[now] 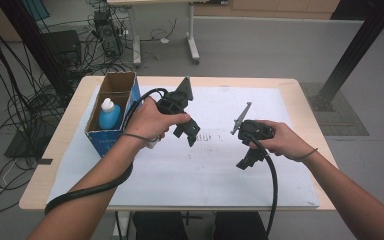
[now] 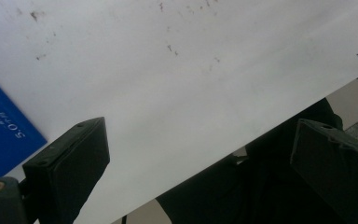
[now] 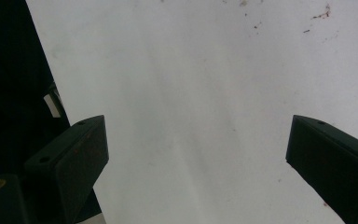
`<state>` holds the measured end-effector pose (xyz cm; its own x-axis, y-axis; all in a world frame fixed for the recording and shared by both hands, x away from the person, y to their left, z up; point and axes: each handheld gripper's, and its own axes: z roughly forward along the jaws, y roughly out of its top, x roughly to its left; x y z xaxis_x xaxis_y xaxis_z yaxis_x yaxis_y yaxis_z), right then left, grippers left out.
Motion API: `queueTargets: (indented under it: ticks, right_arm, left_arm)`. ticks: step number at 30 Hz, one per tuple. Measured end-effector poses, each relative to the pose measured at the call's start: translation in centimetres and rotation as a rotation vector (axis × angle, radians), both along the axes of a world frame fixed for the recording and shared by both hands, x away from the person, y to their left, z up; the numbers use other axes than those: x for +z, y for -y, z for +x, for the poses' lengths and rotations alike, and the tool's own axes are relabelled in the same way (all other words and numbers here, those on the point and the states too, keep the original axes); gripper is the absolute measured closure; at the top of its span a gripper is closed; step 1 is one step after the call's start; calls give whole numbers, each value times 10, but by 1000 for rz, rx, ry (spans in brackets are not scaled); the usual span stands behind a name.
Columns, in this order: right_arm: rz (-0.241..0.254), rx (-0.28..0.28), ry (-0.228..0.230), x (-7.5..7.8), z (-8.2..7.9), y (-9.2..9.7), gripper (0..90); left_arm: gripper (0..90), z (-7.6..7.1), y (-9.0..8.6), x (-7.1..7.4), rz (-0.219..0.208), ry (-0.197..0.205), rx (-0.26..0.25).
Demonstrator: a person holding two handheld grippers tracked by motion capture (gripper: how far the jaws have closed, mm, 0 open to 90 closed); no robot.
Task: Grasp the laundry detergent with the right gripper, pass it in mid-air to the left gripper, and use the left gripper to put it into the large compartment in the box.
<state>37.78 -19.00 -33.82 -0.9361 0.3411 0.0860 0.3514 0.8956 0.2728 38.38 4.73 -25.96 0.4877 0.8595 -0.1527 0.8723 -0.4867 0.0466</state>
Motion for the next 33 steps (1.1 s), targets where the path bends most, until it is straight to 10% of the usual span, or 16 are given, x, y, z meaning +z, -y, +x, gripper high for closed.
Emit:
queueTargets:
  ticks: [33]
  right_arm:
    - [-5, -27, 1, 4, -8, 2, 53]
  left_arm:
    - [52, -7, -2, -27, -35, -35, 6]
